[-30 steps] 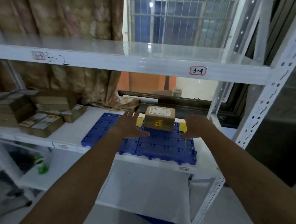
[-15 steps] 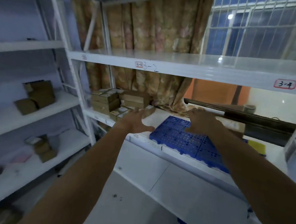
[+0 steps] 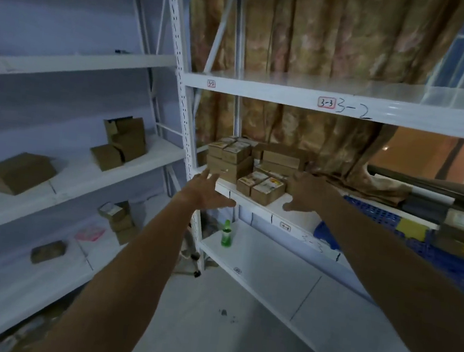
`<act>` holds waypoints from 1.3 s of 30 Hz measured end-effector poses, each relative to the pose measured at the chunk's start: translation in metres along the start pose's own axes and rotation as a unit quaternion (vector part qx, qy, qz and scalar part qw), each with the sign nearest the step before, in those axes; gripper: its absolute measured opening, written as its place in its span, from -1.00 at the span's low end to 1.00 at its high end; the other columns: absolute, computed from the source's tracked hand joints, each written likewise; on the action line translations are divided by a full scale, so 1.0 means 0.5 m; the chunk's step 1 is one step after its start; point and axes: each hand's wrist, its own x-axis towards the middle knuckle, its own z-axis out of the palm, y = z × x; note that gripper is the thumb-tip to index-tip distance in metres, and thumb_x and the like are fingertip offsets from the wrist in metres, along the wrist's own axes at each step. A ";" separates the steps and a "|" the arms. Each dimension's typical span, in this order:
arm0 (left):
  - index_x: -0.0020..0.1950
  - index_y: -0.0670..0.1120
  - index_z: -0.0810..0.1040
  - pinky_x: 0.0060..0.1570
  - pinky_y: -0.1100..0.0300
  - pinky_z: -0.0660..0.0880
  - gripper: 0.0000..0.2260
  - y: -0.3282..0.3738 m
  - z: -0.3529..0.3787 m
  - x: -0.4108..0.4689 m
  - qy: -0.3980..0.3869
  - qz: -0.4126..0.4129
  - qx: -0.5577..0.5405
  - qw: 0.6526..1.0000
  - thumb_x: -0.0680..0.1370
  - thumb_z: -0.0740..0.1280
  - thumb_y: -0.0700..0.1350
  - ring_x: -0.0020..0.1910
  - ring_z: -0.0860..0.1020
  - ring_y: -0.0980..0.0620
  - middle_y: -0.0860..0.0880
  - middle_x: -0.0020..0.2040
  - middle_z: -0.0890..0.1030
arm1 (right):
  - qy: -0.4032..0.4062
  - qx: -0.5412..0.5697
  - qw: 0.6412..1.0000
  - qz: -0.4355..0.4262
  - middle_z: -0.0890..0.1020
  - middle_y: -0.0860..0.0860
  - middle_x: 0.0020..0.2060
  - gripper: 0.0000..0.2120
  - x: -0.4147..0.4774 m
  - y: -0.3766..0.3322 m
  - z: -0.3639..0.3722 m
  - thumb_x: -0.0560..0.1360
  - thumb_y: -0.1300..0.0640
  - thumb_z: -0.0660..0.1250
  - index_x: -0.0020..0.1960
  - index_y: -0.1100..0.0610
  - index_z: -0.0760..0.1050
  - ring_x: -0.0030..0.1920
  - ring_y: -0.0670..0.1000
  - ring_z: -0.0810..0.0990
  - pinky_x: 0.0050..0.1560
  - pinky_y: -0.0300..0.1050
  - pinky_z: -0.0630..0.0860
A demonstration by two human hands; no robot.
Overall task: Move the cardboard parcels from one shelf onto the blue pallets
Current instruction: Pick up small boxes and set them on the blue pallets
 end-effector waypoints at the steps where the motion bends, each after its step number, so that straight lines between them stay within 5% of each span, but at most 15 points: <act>1: 0.66 0.04 0.01 0.56 -0.11 0.08 0.08 -0.025 0.001 0.024 0.003 0.005 0.000 1.000 0.32 0.31 0.55 0.63 0.00 -0.12 -0.06 0.66 -0.05 | 0.001 0.014 1.000 0.007 0.44 0.12 0.35 -0.29 0.029 -0.015 0.000 0.43 -0.26 0.38 0.43 0.13 0.35 0.30 0.15 0.46 0.21 0.05 0.48; 4: 0.65 0.09 0.02 0.55 -0.14 0.11 0.13 -0.092 0.003 0.094 -0.002 0.021 -0.008 1.000 0.22 0.15 0.66 0.63 0.02 -0.11 -0.01 0.66 -0.02 | -0.006 0.034 0.999 0.022 0.52 0.08 0.27 -0.24 0.107 -0.043 0.004 0.36 -0.33 0.39 0.38 0.11 0.39 0.18 0.12 0.54 0.15 0.05 0.54; 7: 0.63 0.14 0.13 0.56 -0.11 0.05 -0.06 -0.140 0.019 0.151 -0.037 0.054 0.019 0.998 0.36 -0.03 0.61 0.63 -0.05 -0.10 0.01 0.66 -0.04 | -0.009 0.031 0.999 0.036 0.49 0.09 0.33 -0.15 0.160 -0.057 0.016 0.36 -0.36 0.41 0.45 0.14 0.33 0.27 0.13 0.49 0.25 0.02 0.48; 11: 0.58 0.28 0.19 0.55 -0.13 0.05 0.14 -0.213 0.068 0.278 -0.056 0.053 0.033 0.996 0.10 -0.32 0.74 0.63 -0.07 -0.09 0.03 0.66 -0.02 | -0.028 0.048 0.996 0.070 0.37 0.09 0.44 -0.09 0.223 -0.063 0.031 0.37 -0.35 0.41 0.51 0.13 0.22 0.39 0.14 0.39 0.32 0.00 0.37; 18: 0.65 0.09 0.04 0.49 -0.05 0.20 -0.12 -0.137 0.084 0.377 -0.076 0.088 -0.032 0.993 0.47 0.05 0.55 0.58 0.19 -0.13 0.02 0.66 -0.08 | -0.103 0.081 0.986 0.104 0.29 0.08 0.50 -0.18 0.342 -0.037 0.097 0.40 -0.35 0.37 0.52 0.04 0.26 0.43 0.14 0.36 0.36 0.02 0.39; 24: 0.63 0.13 0.07 0.49 -0.02 0.23 -0.20 -0.093 0.149 0.540 -0.098 0.113 -0.065 0.987 0.50 0.14 0.48 0.57 0.20 -0.15 -0.02 0.66 0.00 | -0.110 0.133 0.975 0.138 0.22 0.10 0.53 -0.09 0.454 0.032 0.183 0.45 -0.39 0.28 0.61 0.04 0.05 0.45 0.16 0.34 0.36 0.01 0.39; 30: 0.60 0.14 0.20 0.40 0.00 0.34 -0.30 -0.026 0.188 0.692 -0.124 0.134 -0.109 0.977 0.54 0.17 0.42 0.49 0.33 -0.15 -0.05 0.58 0.28 | -0.100 0.158 0.969 0.163 0.16 0.11 0.56 -0.11 0.560 0.110 0.255 0.47 -0.38 0.28 0.59 0.06 0.07 0.49 0.18 0.28 0.38 0.06 0.36; 34: 0.60 0.16 0.16 0.41 -0.11 0.34 -0.17 -0.021 0.225 0.758 -0.127 0.163 -0.067 0.976 0.43 0.04 0.57 0.54 0.25 -0.18 -0.08 0.60 0.21 | -0.126 0.168 0.963 0.169 0.13 0.12 0.57 -0.07 0.620 0.111 0.279 0.48 -0.39 0.24 0.61 0.12 0.01 0.48 0.17 0.30 0.34 0.04 0.38; 39: 0.65 0.09 -0.01 0.49 -0.16 0.22 -0.23 -0.033 0.266 0.821 -0.116 0.211 -0.037 0.970 0.56 0.20 0.36 0.62 -0.01 -0.12 -0.04 0.65 -0.03 | -0.136 0.190 0.958 0.165 0.17 0.10 0.56 -0.06 0.680 0.102 0.310 0.44 -0.43 0.26 0.59 0.10 0.08 0.45 0.20 0.33 0.34 0.09 0.41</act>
